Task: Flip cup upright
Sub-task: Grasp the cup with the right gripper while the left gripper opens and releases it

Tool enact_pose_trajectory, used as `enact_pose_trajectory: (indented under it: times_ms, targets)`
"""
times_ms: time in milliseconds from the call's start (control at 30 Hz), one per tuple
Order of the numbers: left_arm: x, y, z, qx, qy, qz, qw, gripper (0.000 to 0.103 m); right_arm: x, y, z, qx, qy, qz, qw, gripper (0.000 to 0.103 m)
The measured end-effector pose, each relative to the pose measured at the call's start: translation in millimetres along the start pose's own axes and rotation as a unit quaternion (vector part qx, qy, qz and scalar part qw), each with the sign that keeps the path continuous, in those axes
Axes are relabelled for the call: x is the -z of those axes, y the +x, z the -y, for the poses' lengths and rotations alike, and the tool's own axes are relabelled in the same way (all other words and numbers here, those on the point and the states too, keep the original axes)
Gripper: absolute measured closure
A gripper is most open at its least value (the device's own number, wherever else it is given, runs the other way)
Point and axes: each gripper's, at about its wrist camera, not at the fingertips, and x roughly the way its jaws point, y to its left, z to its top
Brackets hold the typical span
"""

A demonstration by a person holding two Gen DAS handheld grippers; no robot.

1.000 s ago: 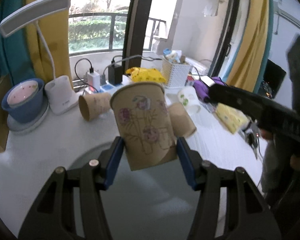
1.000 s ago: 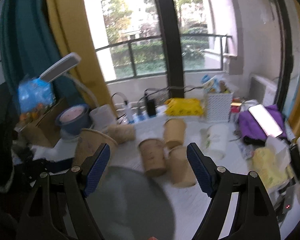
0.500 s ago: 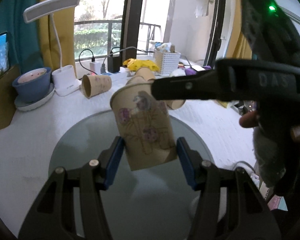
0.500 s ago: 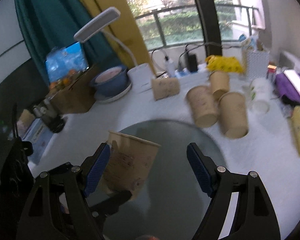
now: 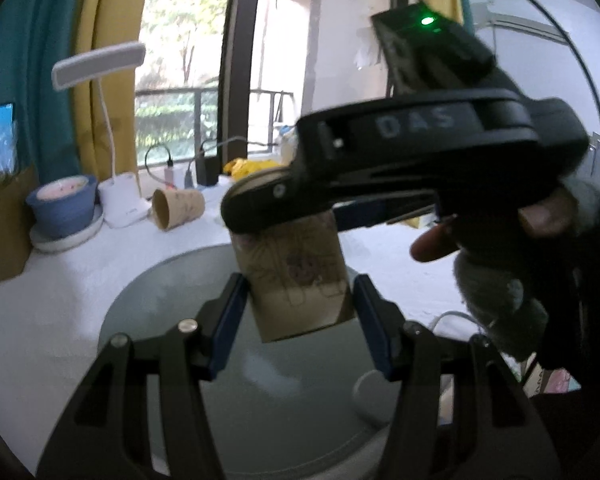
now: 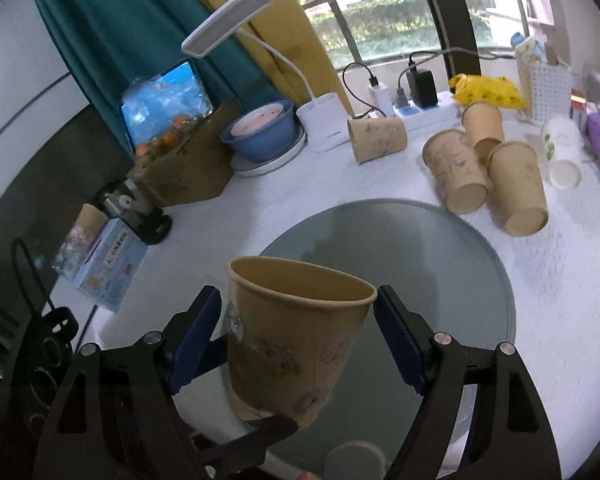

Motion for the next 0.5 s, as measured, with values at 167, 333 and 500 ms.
enact_pose_trajectory:
  times_ms: [167,333,500]
  targets:
    - [2.6,-7.2,4.7,0.008,0.004,0.013,0.9999,0.047,0.4,-3.5,-0.2,-0.017,0.007,0.000,1.000,0.021]
    - [3.2,-7.4,2.4,0.004,0.007,0.016,0.9998,0.047,-0.3,-3.7,0.3,-0.022,0.008,-0.006,1.000,0.027]
    - [5.1,-8.7,1.7,0.000,0.010,0.017,0.9998,0.046,-1.4,-0.9,0.1,-0.027,0.007,-0.011,1.000,0.028]
